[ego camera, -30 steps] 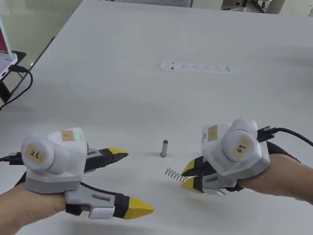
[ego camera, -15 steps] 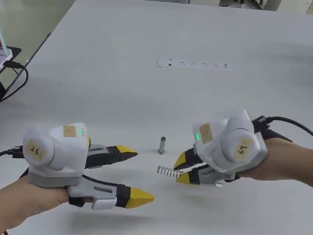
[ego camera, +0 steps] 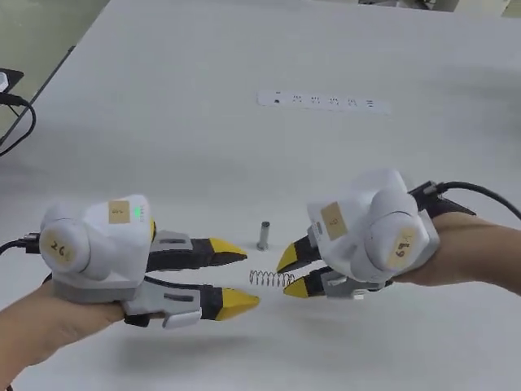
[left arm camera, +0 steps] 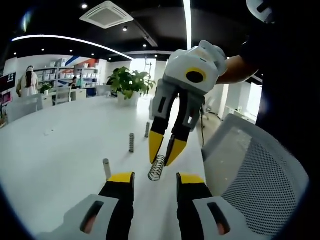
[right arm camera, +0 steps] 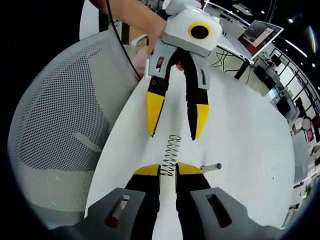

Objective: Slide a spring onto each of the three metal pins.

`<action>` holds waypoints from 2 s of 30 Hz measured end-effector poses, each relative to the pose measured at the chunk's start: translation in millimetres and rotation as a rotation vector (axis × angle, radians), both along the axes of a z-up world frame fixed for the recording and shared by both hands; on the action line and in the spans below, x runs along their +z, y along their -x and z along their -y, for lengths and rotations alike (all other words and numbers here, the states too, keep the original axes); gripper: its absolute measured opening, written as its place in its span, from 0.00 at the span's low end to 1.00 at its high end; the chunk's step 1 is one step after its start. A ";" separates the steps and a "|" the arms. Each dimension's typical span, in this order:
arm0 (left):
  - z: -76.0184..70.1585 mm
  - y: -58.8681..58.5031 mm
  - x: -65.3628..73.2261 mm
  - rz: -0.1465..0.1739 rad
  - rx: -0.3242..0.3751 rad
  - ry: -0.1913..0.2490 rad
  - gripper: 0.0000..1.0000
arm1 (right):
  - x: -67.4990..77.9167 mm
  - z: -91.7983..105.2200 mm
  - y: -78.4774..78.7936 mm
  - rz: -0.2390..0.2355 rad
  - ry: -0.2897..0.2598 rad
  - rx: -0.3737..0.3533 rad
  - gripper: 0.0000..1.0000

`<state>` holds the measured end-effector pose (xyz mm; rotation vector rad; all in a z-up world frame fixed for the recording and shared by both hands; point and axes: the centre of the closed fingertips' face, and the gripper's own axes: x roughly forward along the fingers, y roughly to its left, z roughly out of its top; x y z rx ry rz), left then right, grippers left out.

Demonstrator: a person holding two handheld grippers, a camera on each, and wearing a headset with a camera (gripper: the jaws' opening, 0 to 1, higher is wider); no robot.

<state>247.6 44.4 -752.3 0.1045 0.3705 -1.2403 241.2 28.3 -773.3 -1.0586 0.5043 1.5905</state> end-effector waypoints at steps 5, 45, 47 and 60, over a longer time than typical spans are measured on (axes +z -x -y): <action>3.2 0.2 1.0 0.022 -0.018 0.002 0.19 | 4.2 -1.7 1.5 0.014 -0.012 0.023 0.08; 14.8 7.1 1.6 -0.009 -0.072 0.041 0.02 | 8.1 2.2 4.7 -0.064 -0.091 -0.057 0.09; 15.4 7.4 2.4 -0.009 -0.073 0.044 0.02 | 7.7 3.2 4.2 -0.092 -0.097 -0.096 0.08; 15.4 5.8 9.3 -0.010 -0.065 0.067 0.02 | 15.6 5.8 -0.8 -0.254 -0.241 -0.240 0.08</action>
